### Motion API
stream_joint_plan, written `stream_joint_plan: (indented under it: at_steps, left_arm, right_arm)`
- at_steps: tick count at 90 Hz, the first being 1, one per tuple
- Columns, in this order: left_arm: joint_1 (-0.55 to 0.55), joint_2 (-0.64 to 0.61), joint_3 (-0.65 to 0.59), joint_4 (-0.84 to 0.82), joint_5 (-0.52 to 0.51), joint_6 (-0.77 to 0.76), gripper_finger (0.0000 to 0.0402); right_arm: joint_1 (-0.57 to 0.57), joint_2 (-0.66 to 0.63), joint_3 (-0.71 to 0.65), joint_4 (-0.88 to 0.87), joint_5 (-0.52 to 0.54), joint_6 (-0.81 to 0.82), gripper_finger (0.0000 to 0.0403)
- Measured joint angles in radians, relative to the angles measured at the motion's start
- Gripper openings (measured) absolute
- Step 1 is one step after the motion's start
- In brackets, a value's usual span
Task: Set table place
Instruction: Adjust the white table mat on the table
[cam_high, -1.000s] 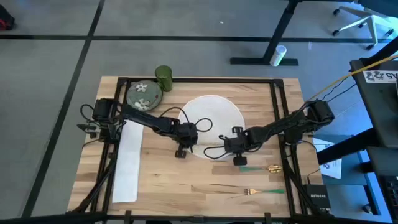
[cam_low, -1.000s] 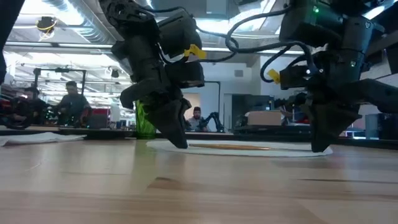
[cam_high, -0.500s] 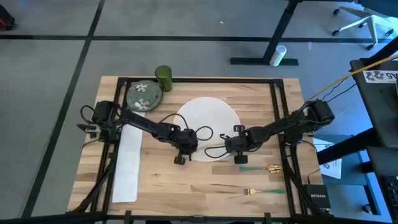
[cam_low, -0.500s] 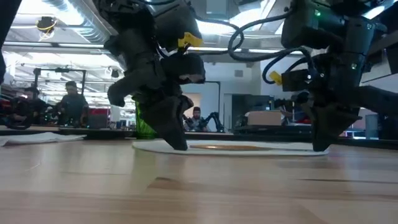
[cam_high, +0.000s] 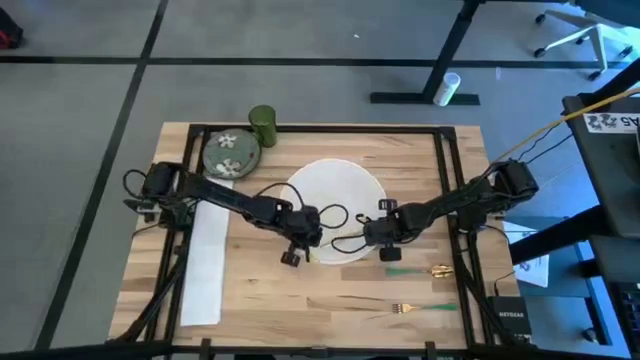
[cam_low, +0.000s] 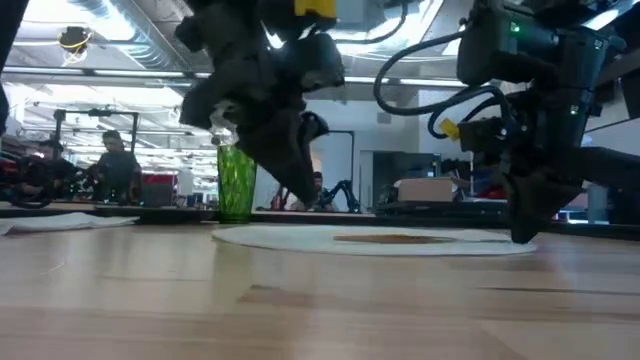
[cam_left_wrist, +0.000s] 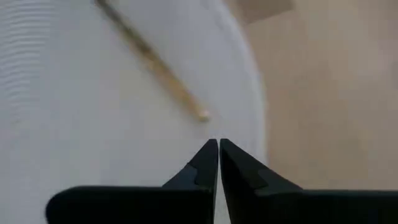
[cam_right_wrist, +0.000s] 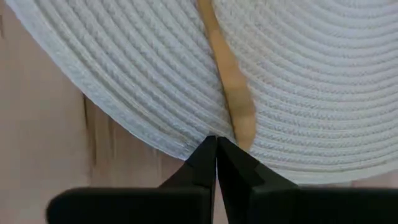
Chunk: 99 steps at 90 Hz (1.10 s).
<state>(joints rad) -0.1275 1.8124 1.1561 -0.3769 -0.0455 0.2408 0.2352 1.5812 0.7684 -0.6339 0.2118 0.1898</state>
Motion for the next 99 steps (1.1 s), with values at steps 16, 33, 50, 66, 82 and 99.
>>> stream_joint_plan:
  at_steps: [16,33,50,66,82,99]
  left_arm:
    - [0.063,-0.025,0.002,-0.107,-0.099,0.003,0.0000]
    - [0.153,-0.025,-0.058,-0.112,-0.115,0.002,0.0000]
    - [0.230,-0.025,-0.131,-0.082,-0.115,-0.017,0.0000]
    - [0.246,-0.028,-0.182,-0.041,-0.094,-0.074,0.0000]
    - [0.200,-0.028,-0.213,-0.016,-0.073,-0.137,0.0000]
    - [0.129,-0.027,-0.214,-0.018,-0.062,-0.201,0.0000]
  right_arm:
    - [0.001,-0.059,0.000,0.037,0.001,-0.005,0.0000]
    - [0.023,-0.112,0.000,0.222,-0.104,-0.077,0.0000]
    - [0.054,-0.083,0.004,0.365,-0.206,-0.109,0.0000]
    - [0.053,-0.006,0.002,0.360,-0.247,-0.108,0.0000]
    - [0.053,0.019,0.002,0.341,-0.249,-0.098,0.0000]
    - [0.053,0.019,0.002,0.291,-0.239,-0.090,0.0000]
